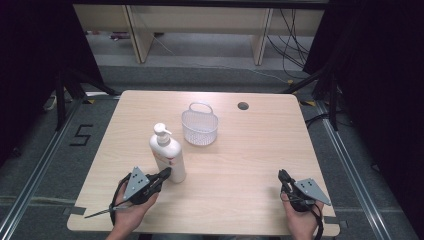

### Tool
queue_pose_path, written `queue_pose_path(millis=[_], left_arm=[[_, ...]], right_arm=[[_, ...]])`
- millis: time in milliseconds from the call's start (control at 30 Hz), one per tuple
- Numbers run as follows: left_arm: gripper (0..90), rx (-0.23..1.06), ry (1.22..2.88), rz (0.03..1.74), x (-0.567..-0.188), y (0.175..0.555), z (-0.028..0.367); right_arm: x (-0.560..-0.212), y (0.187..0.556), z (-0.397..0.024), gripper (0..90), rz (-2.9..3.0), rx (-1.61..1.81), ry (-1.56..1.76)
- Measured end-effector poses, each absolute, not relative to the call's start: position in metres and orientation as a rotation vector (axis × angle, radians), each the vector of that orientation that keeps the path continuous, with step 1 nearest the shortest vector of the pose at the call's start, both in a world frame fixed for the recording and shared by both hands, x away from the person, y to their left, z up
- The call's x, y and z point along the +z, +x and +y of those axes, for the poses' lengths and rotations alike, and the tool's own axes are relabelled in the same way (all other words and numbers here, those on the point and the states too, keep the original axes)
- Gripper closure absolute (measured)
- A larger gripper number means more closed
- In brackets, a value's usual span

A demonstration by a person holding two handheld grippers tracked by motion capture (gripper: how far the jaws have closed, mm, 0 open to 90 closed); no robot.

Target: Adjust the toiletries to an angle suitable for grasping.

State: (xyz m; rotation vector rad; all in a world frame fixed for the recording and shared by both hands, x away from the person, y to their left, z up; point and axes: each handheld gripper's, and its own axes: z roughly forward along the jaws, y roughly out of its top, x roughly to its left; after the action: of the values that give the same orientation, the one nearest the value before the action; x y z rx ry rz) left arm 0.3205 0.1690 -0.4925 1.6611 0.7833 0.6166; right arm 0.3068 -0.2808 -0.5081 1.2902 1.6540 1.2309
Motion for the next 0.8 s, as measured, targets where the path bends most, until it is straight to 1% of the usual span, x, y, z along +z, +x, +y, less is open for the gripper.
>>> queue_pose_path(millis=[333, 400, 433, 500, 667, 700, 733, 767, 800], left_arm=[[89.6, 0.611, 1.658, 0.792, -0.495, 0.327, 0.158], [89.5, 0.611, 1.655, 0.794, -0.495, 0.325, 0.158], [89.2, 0.607, 1.642, 0.795, -0.494, 0.322, 0.161], [87.8, 0.608, 1.632, 0.799, -0.494, 0.319, 0.163], [76.6, 0.639, 1.57, 0.841, -0.489, 0.301, 0.179], [70.2, 0.66, 1.53, 0.863, -0.487, 0.297, 0.185], [67.2, 0.66, 1.53, 0.863, -0.487, 0.297, 0.185], [67.2, 0.67, 1.51, 0.878, -0.486, 0.295, 0.187], [64.6, 0.688, 1.496, 0.884, -0.484, 0.293, 0.189]], right_arm=[[-0.509, 0.307, -0.282, 81.3, 1.649, 1.217, 1.282], [-0.509, 0.306, -0.28, 79.4, 1.637, 1.233, 1.32], [-0.51, 0.307, -0.283, 77.0, 1.639, 1.218, 1.282], [-0.51, 0.307, -0.283, 75.4, 1.648, 1.205, 1.283], [-0.513, 0.307, -0.282, 66.5, 1.604, 1.238, 1.319], [-0.514, 0.31, -0.285, 62.0, 1.594, 1.209, 1.27], [-0.514, 0.31, -0.285, 62.0, 1.594, 1.209, 1.27], [-0.513, 0.309, -0.285, 60.6, 1.606, 1.195, 1.281], [-0.513, 0.308, -0.284, 59.0, 1.603, 1.203, 1.296]])
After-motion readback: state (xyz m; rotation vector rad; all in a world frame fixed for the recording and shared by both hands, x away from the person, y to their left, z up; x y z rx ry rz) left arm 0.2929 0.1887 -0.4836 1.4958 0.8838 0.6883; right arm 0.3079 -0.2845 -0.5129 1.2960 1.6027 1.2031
